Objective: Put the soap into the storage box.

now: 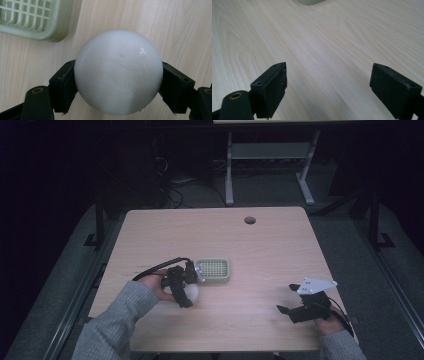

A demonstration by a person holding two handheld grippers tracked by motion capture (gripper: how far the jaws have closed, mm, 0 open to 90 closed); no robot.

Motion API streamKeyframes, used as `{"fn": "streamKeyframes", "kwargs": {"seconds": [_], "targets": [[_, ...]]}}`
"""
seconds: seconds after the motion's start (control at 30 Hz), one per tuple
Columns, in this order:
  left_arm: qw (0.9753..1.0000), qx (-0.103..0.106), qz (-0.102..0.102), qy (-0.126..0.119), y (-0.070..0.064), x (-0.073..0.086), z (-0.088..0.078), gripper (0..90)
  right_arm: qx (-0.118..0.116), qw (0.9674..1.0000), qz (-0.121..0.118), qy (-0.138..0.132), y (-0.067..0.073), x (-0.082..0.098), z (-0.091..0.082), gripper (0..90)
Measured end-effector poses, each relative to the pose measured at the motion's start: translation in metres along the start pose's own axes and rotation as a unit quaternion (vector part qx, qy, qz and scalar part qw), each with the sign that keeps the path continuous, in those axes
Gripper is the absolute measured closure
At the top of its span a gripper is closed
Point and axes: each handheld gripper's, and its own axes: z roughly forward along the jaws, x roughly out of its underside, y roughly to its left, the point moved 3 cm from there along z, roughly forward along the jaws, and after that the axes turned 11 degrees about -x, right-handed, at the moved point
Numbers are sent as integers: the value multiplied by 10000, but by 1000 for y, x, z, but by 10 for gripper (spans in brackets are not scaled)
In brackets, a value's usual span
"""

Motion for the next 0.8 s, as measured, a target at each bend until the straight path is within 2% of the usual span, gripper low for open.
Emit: {"fn": "streamKeyframes", "kwargs": {"seconds": [0.3,0.47,0.5,0.67,0.8], "targets": [[10000,52,-5,-1,6,-8,-1,238,-9,10000,2,-15,-1,0,0,137],[10000,45,39,21,8,-12,-2,238,-10,10000,5,-19,0,0,0,136],[9999,19,116,40,10,-14,-3,238,-10,10000,4,-16,0,0,0,136],[10000,-10,70,-23,12,-18,-4,238,-14,10000,-8,-22,-1,0,0,136],[10000,47,45,-8,14,-19,-4,238,-24,10000,8,-23,-1,0,0,136]]}}
